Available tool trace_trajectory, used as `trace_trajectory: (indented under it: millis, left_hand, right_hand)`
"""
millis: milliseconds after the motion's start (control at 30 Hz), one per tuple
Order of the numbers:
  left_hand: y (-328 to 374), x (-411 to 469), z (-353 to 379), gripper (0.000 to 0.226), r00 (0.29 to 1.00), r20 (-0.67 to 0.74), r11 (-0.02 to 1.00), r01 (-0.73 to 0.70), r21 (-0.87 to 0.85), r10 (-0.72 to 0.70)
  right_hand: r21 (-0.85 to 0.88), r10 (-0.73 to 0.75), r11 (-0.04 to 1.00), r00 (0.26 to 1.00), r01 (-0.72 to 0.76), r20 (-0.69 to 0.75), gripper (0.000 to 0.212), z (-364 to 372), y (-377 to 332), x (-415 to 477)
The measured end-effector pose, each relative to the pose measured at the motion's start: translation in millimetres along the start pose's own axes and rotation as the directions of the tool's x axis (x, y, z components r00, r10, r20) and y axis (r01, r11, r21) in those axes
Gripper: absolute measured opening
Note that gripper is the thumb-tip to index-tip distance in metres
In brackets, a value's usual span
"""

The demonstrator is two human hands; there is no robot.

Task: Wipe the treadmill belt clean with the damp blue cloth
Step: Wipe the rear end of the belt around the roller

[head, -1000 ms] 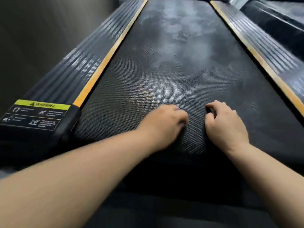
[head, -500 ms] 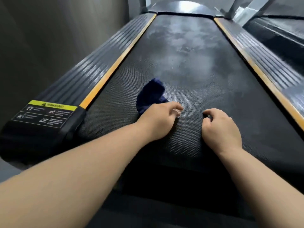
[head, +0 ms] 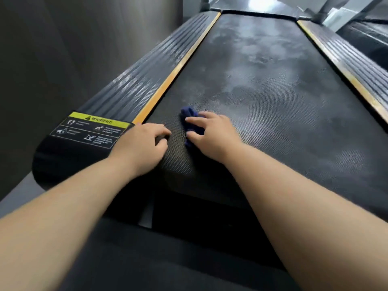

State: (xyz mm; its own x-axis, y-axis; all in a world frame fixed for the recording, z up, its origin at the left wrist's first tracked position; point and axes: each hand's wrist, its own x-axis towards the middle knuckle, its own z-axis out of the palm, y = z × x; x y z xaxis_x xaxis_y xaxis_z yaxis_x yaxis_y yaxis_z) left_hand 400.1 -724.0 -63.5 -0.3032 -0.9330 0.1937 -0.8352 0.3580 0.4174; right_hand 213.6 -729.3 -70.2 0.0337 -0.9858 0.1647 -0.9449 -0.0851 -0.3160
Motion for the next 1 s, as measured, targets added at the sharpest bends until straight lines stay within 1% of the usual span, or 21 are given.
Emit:
trace_trajectory:
  millis: [67, 100, 133, 167, 200, 233, 267, 300, 333, 400, 467, 533, 600, 633, 733, 800, 833, 900, 933, 1000]
  left_hand:
    - [-8, 0, -4, 0.027, 0.998, -0.055, 0.999, -0.021, -0.040, 0.019]
    - [-13, 0, -5, 0.026, 0.994, -0.081, 0.997, -0.070, -0.024, 0.067]
    - [-18, 0, -4, 0.024, 0.987, -0.093, 0.991, -0.131, 0.023, 0.133]
    - [-23, -1, -3, 0.022, 0.978, -0.089, 0.979, -0.183, 0.093, 0.191]
    - [-27, -2, -1, 0.021, 0.971, -0.078, 0.963, -0.213, 0.166, 0.228]
    - [-30, -2, 1, 0.021, 0.968, -0.064, 0.949, -0.225, 0.219, 0.244]
    - [-32, -2, 0, 0.020, 0.967, -0.060, 0.942, -0.224, 0.249, 0.246]
    - [-34, -3, -2, 0.021, 0.967, -0.072, 0.939, -0.217, 0.267, 0.244]
    - [-37, -3, -4, 0.021, 0.968, -0.077, 0.940, -0.210, 0.268, 0.238]
    - [-43, -7, -7, 0.024, 0.965, -0.088, 0.942, -0.219, 0.255, 0.248]
    - [-52, -13, -12, 0.032, 0.960, -0.097, 0.943, -0.233, 0.239, 0.262]
    - [-65, -19, -18, 0.039, 0.949, -0.111, 0.941, -0.267, 0.207, 0.294]
    - [-77, -25, -25, 0.041, 0.948, -0.148, 0.957, -0.267, 0.113, 0.282]
    - [-81, -27, -27, 0.039, 0.948, -0.191, 0.967, -0.248, 0.057, 0.254]
    - [-87, -26, -27, 0.041, 0.921, -0.376, 0.985, -0.147, -0.087, 0.104]
    - [-85, -23, -25, 0.043, 0.896, -0.443, 0.987, -0.097, -0.126, 0.032]
    - [-83, -23, -23, 0.043, 0.892, -0.450, 0.988, -0.104, -0.114, 0.042]
    - [-82, -24, -20, 0.044, 0.895, -0.430, 0.985, -0.160, -0.062, 0.118]
    - [-82, -26, -19, 0.043, 0.895, -0.421, 0.982, -0.182, -0.043, 0.148]
    - [-82, -27, -19, 0.042, 0.892, -0.422, 0.979, -0.197, -0.044, 0.160]
  right_hand:
    - [0.114, -0.155, 0.979, 0.981, 0.168, -0.115, 0.025, 3, -9, -19]
    - [0.119, -0.229, 0.963, 0.966, 0.243, -0.121, 0.021, 1, -7, -29]
    - [0.096, -0.266, 0.956, 0.958, 0.276, -0.106, 0.020, -3, 1, -33]
    - [0.064, -0.236, 0.968, 0.968, 0.242, -0.081, 0.020, -10, 14, -31]
    - [0.029, -0.135, 0.990, 0.987, 0.138, -0.085, 0.021, -16, 29, -25]
    - [0.009, 0.018, 1.000, 0.993, -0.017, -0.117, 0.022, -25, 42, -18]
    - [0.019, 0.166, 0.986, 0.975, -0.165, -0.150, 0.024, -30, 50, -12]
    - [0.040, 0.240, 0.971, 0.956, -0.237, -0.170, 0.024, -28, 46, -9]
    - [0.060, 0.215, 0.976, 0.960, -0.207, -0.178, 0.024, -21, 32, -11]
    - [0.107, -0.004, 0.994, 0.984, 0.023, -0.177, 0.023, -1, -6, -30]
    - [0.139, -0.180, 0.970, 0.972, 0.201, -0.148, 0.024, 10, -28, -62]
    - [0.092, -0.295, 0.948, 0.949, 0.305, -0.110, 0.026, 5, -28, -81]
    - [0.051, -0.343, 0.935, 0.932, 0.350, -0.118, 0.031, -1, -25, -82]
    - [0.033, -0.372, 0.925, 0.918, 0.379, -0.136, 0.035, 0, -30, -79]
    - [-0.048, -0.494, 0.869, 0.858, 0.492, -0.138, 0.048, 26, -59, -62]
    - [-0.081, -0.522, 0.853, 0.839, 0.516, -0.155, 0.046, 45, -79, -56]
    - [-0.086, -0.520, 0.854, 0.837, 0.513, -0.171, 0.042, 51, -84, -55]
    - [-0.111, -0.531, 0.847, 0.824, 0.520, -0.196, 0.033, 52, -79, -58]
    - [-0.146, -0.568, 0.823, 0.800, 0.549, -0.194, 0.029, 49, -71, -63]
    - [-0.242, -0.664, 0.743, 0.732, 0.624, -0.154, 0.026, 41, -44, -81]
